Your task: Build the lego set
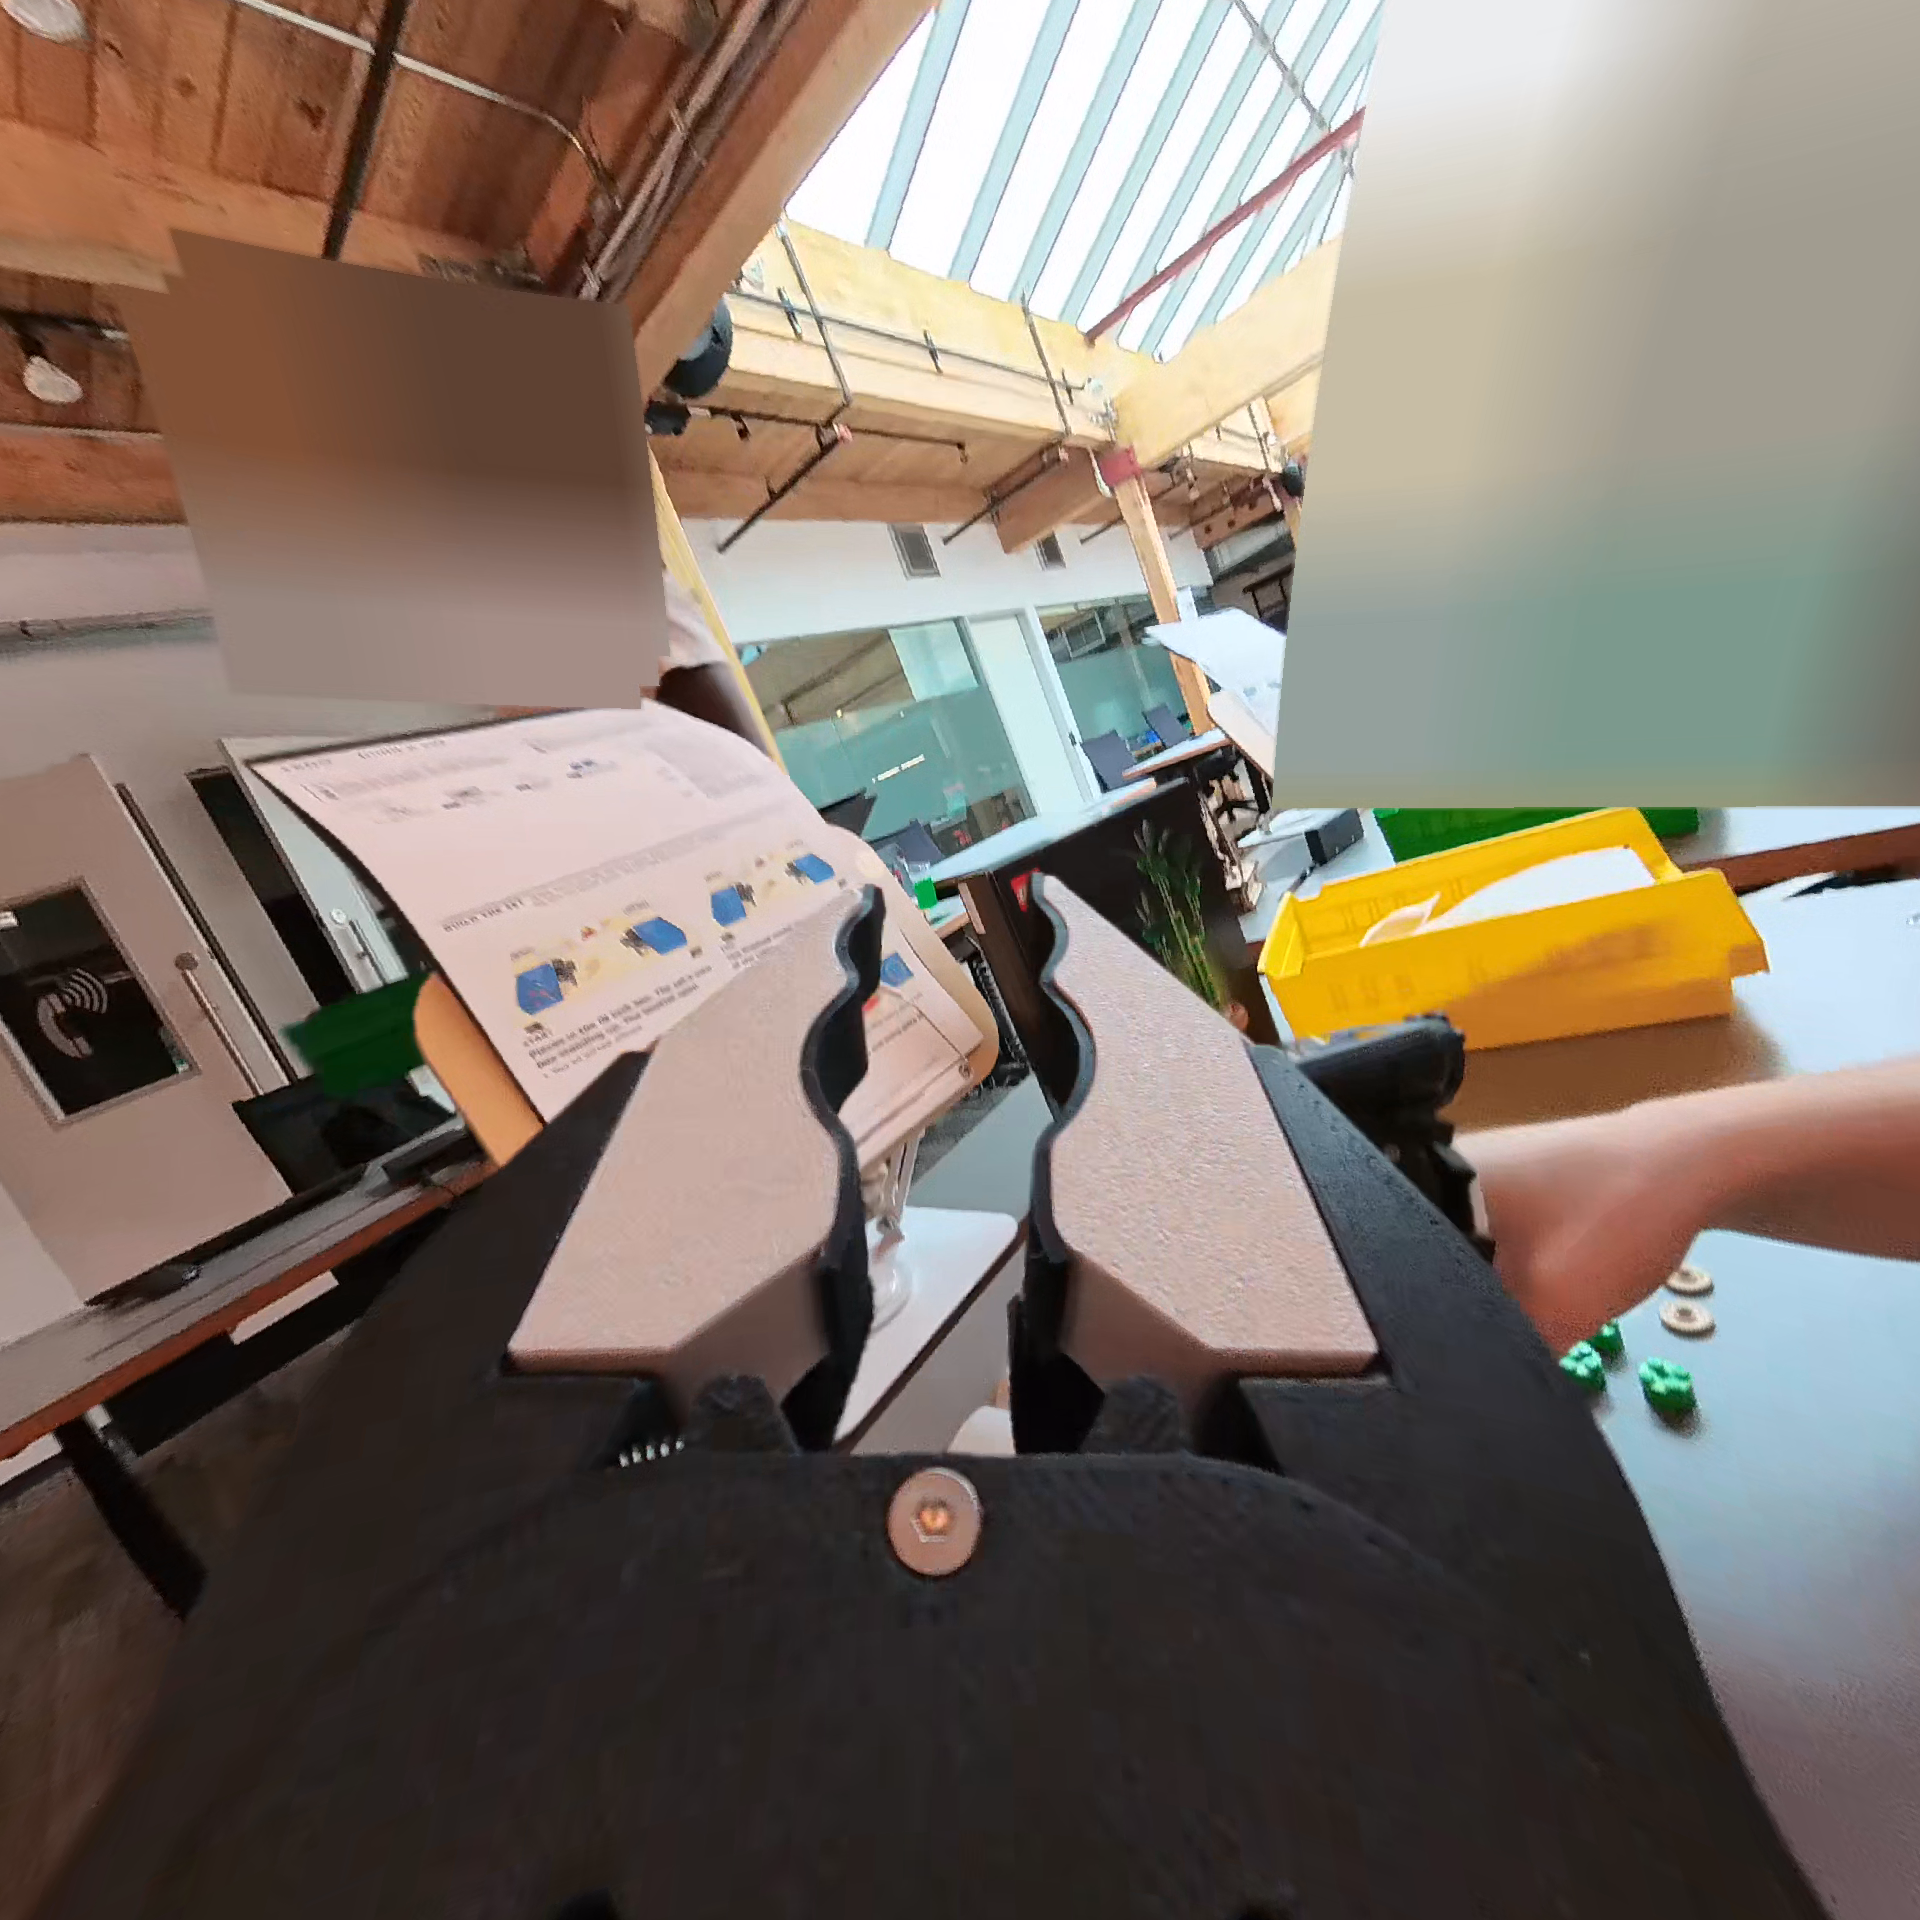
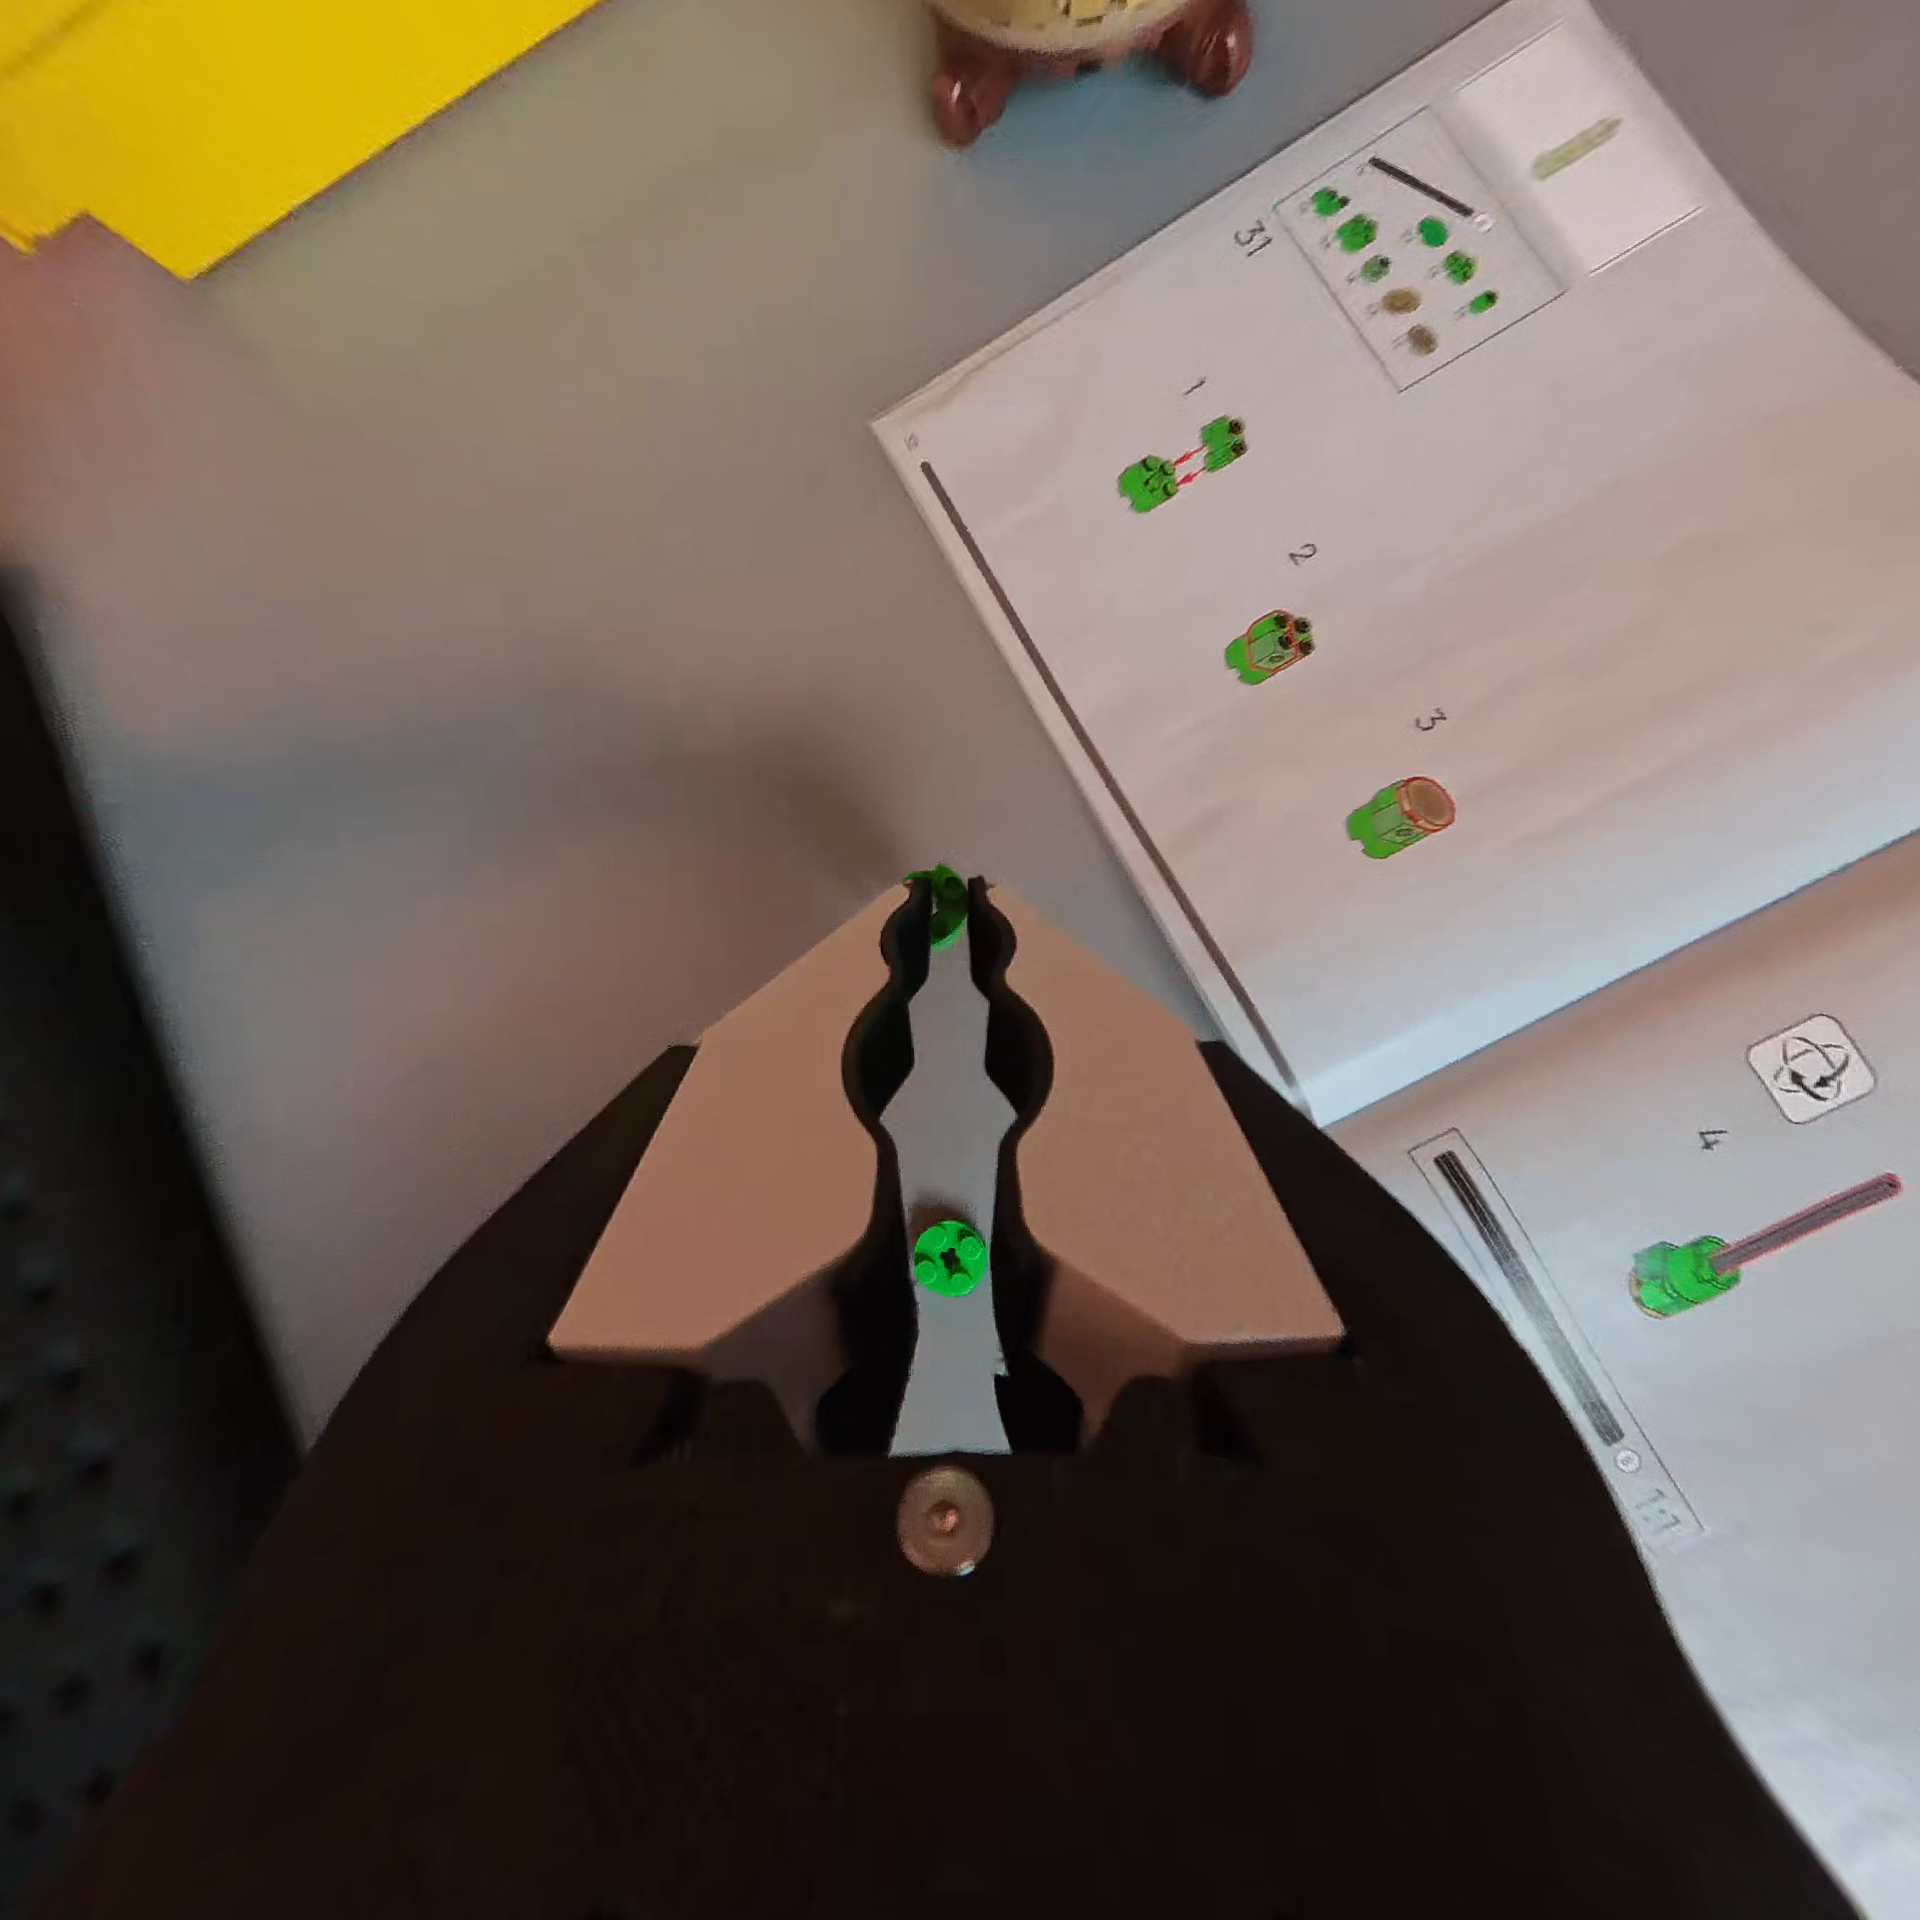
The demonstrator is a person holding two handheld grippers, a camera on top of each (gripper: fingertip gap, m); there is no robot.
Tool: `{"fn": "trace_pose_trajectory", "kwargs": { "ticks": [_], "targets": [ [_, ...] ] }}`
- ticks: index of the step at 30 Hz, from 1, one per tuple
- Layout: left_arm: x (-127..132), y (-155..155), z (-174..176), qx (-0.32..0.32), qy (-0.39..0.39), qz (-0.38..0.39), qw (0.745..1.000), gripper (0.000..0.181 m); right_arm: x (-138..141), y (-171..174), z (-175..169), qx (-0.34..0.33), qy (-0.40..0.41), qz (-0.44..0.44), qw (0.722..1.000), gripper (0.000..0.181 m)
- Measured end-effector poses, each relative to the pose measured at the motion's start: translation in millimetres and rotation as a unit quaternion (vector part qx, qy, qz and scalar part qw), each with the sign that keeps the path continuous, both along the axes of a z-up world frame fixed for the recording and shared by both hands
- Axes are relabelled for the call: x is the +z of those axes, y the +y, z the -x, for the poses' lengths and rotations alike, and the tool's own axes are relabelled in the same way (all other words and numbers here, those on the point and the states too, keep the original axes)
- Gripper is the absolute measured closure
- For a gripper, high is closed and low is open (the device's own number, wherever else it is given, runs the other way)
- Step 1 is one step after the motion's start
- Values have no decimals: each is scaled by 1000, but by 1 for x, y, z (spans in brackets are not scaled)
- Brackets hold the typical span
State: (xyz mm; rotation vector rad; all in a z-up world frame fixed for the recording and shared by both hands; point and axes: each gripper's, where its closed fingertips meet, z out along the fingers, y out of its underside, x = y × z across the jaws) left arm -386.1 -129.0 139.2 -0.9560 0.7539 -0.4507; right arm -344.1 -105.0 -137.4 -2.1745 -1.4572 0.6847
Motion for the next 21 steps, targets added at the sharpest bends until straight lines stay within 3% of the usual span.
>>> {"fn": "trace_pose_trajectory", "kwargs": {
  "ticks": [1,14,17,21],
  "targets": [
    [4,-3,3,-3,-7,-5,1000,157,-1,1,0,1,-3,-3,1000,176],
    [-3,2,5,3,11,11,1000,157,-7,2,-2,8,-22,-19,1000,175],
    [-26,15,0,17,61,51,997,155,4,3,-9,3,-18,-13,1000,175],
    [-82,32,-29,-12,146,135,980,147,43,13,-30,-29,21,-5,999,176]
  ]
}}
